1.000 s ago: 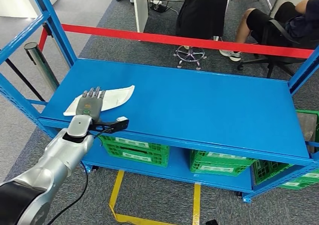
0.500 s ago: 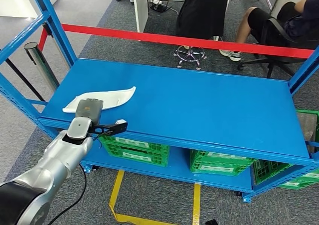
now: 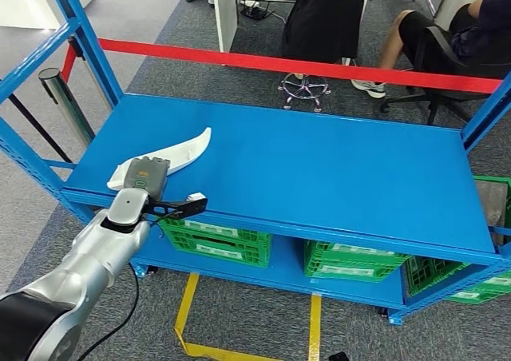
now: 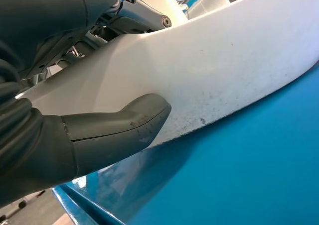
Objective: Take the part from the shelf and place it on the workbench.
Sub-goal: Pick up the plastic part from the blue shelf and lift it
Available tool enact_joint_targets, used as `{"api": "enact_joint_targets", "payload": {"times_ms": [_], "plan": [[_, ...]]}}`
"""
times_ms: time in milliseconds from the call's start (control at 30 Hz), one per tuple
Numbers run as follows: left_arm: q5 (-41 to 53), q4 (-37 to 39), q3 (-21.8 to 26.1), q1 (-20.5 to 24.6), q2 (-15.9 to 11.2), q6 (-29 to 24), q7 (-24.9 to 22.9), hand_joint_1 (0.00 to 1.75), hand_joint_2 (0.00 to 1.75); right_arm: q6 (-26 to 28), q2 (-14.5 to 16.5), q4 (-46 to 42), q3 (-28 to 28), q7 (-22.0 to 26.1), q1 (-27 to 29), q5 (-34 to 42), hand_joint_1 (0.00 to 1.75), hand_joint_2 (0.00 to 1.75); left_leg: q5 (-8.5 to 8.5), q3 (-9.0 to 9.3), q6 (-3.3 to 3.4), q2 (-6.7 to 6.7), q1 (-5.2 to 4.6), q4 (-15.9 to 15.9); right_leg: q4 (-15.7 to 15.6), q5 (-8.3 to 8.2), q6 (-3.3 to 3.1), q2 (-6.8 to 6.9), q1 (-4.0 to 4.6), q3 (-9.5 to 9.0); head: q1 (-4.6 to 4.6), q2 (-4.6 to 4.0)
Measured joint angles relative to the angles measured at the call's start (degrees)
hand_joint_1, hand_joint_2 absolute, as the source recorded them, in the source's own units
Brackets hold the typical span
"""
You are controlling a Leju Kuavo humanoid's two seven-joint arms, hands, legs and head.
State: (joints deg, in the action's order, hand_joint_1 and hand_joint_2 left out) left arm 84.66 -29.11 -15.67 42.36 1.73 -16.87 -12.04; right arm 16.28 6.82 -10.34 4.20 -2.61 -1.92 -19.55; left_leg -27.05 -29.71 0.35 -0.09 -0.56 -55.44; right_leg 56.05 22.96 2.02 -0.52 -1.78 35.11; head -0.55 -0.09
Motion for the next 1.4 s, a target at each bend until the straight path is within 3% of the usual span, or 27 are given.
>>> {"api": "enact_joint_targets", "payload": {"times_ms": [567,667,800,967,1100,1133,1167,1267,1300,1333,1400], "plan": [[-1.0,0.0,1.1,-0.8,-0.1,-3.0,2.3,1.75,1.75,0.0,0.0,0.0,0.0,0.1,0.0,-0.2,0.00,1.75,0.01,-0.02,0.00,0.00,0.00,0.0,0.0,0.00,0.00,0.00,0.00,0.01,-0.01,0.00],[-3.8,-0.7,1.8,-1.5,0.0,-4.6,6.5,1.75,1.75,0.0,0.0,0.0,0.0,0.3,0.0,-0.1,0.00,1.75,0.01,-0.01,0.00,0.00,0.00,0.0,0.0,0.00,0.00,0.01,0.00,0.02,-0.01,0.00],[-12.1,-5.4,3.4,-5.4,0.4,-6.6,15.7,1.75,1.75,0.2,0.0,0.0,-0.2,0.9,0.1,0.2,0.00,1.75,-0.04,-0.10,0.06,0.00,-0.08,-0.2,-0.1,-0.08,0.09,-0.01,-0.10,0.01,-0.02,0.00],[-27.7,-18.4,5.0,-14.1,1.0,-7.0,26.3,1.75,1.75,0.8,0.1,0.0,-0.8,1.3,0.3,1.0,0.00,1.75,-0.18,-0.52,0.33,0.01,-0.19,-0.6,-0.1,-0.23,0.35,-0.03,-0.24,0.08,-0.02,0.00],[-37.9,-30.0,6.7,-20.7,0.9,-7.5,31.9,1.75,1.75,1.3,0.3,0.1,-1.2,1.2,0.6,0.9,0.00,1.75,0.68,-0.92,1.29,0.18,-0.06,-0.8,-0.3,-0.61,1.20,-0.07,-0.25,0.30,-0.02,0.00],[-39.7,-32.4,7.1,-21.7,0.9,-7.8,32.9,1.75,1.75,1.3,0.3,0.2,-1.2,1.2,0.7,0.9,0.00,1.75,1.18,-1.08,1.64,0.31,0.06,-0.4,0.3,0.47,1.25,-0.04,-0.16,0.67,0.02,0.00],[-41.2,-34.4,7.6,-22.6,0.8,-8.2,33.7,1.75,1.75,1.3,0.3,0.2,-1.3,1.2,0.7,0.8,0.00,1.75,1.72,-1.35,2.00,0.43,0.17,-0.1,2.0,2.56,1.18,-0.02,-0.04,1.32,0.15,0.00],[-45.2,-40.4,9.5,-26.1,0.5,-9.7,36.2,1.75,1.75,1.4,0.3,0.3,-1.5,1.3,0.8,0.8,0.00,1.75,2.77,-2.76,2.43,0.71,-0.08,-0.1,12.7,10.57,0.73,0.02,0.31,4.12,0.54,0.00],[-46.6,-42.4,10.4,-27.6,0.3,-10.2,37.2,1.75,1.75,1.3,0.3,0.3,-1.5,1.4,0.9,0.8,0.00,1.75,3.06,-3.35,2.40,0.83,-0.22,-0.3,15.1,11.64,0.65,0.03,0.43,4.17,0.55,0.00],[-47.9,-44.2,11.1,-28.8,0.2,-10.6,38.1,1.75,1.75,1.3,0.3,0.3,-1.6,1.5,1.0,0.8,0.00,1.75,3.30,-3.97,2.35,0.95,-0.30,-0.5,15.6,11.71,0.58,0.04,0.52,3.40,0.54,0.00],[-50.2,-46.8,12.7,-30.5,-0.1,-11.0,39.5,1.75,1.75,1.3,0.3,0.3,-1.7,1.6,1.1,0.9,0.00,1.75,3.75,-5.38,2.09,0.94,-0.30,-1.4,10.3,9.67,0.37,0.08,0.61,-1.33,0.57,0.00]]}}
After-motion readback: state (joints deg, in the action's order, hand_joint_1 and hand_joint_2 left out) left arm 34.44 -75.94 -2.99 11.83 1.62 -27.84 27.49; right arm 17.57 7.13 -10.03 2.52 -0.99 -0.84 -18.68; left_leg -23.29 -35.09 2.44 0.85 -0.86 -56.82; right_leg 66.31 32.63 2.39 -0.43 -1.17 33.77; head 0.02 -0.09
